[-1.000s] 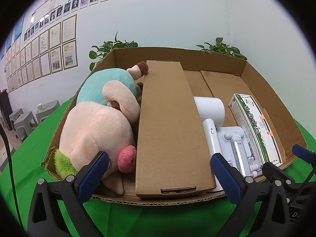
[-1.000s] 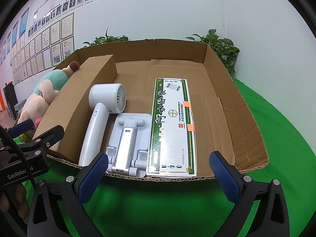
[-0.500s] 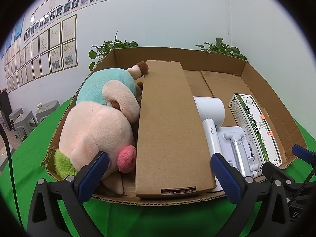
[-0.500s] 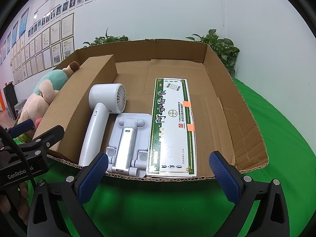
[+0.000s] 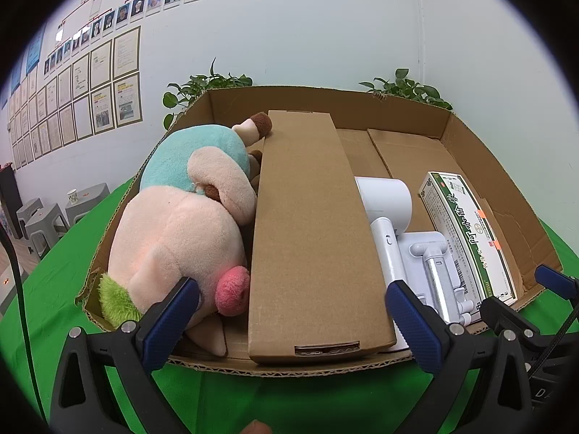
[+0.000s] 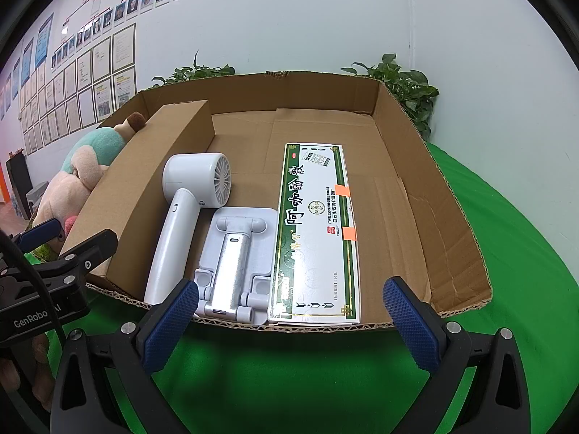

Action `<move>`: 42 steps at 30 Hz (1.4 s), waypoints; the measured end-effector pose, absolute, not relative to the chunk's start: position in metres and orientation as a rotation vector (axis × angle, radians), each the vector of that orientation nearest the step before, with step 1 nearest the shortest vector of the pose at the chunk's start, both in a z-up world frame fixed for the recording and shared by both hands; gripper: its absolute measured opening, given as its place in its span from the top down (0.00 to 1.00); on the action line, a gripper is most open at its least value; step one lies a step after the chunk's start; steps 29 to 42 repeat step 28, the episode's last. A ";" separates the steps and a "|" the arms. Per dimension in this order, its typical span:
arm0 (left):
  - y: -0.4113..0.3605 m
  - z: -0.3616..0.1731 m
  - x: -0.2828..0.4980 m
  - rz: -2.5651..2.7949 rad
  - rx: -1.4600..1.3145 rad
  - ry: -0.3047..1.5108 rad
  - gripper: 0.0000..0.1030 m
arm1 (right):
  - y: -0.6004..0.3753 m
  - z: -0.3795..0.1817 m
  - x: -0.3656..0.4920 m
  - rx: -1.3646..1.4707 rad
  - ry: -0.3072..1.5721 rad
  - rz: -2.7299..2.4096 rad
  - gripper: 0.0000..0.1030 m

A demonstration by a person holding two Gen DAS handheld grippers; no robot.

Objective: Organize objects

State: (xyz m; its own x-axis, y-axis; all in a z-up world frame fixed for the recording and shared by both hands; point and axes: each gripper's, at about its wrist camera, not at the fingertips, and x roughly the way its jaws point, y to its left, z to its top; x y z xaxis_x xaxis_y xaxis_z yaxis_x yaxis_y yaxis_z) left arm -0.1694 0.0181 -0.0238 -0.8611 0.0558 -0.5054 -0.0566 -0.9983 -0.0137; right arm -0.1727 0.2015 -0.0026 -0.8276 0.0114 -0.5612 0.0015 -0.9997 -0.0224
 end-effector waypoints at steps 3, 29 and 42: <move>0.018 -0.024 -0.169 2.975 -0.808 0.002 0.00 | 0.201 -0.003 -0.173 -0.921 -0.034 2.998 0.00; 0.020 -0.024 -0.168 2.985 -0.808 0.021 0.00 | 0.201 -0.003 -0.174 -0.920 -0.034 2.997 0.00; 0.020 -0.024 -0.168 2.985 -0.808 0.021 0.00 | 0.201 -0.003 -0.174 -0.920 -0.034 2.997 0.00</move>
